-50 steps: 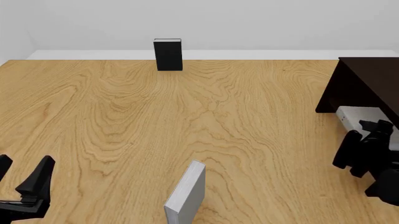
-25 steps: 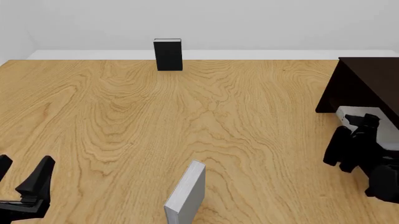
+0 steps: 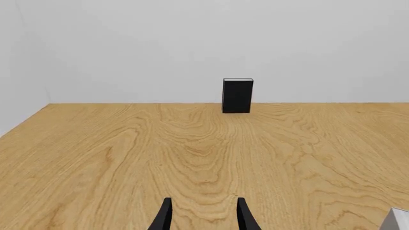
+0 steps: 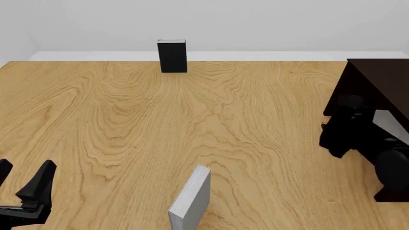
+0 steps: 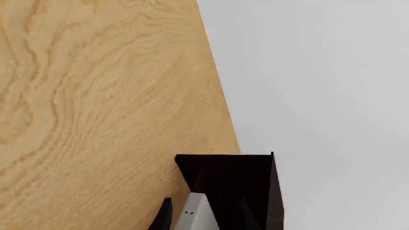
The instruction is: Pick up the book on the right and place it on the cabinet shelf.
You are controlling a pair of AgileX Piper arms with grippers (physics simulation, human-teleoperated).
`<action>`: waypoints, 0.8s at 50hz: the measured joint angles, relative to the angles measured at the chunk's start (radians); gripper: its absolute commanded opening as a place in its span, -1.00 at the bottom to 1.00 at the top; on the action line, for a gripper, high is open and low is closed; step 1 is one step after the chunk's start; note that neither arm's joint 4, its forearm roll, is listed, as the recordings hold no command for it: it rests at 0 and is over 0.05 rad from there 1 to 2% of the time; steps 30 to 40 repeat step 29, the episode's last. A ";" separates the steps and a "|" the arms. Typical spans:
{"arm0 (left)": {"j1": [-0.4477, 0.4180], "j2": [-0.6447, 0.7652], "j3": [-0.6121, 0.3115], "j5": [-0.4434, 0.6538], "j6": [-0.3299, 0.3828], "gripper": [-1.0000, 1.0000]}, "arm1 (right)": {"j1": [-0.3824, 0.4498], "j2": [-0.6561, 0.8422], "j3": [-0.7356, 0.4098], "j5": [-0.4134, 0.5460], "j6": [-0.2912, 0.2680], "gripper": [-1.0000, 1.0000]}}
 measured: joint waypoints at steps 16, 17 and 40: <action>-0.002 0.003 0.000 -0.004 0.003 1.00 | 0.062 -0.173 -0.144 0.298 0.269 1.00; -0.002 0.005 0.000 -0.006 0.003 1.00 | 0.066 -0.184 -0.153 0.317 0.289 1.00; -0.004 0.004 0.000 -0.006 0.008 1.00 | 0.114 -0.338 -0.265 0.545 0.524 1.00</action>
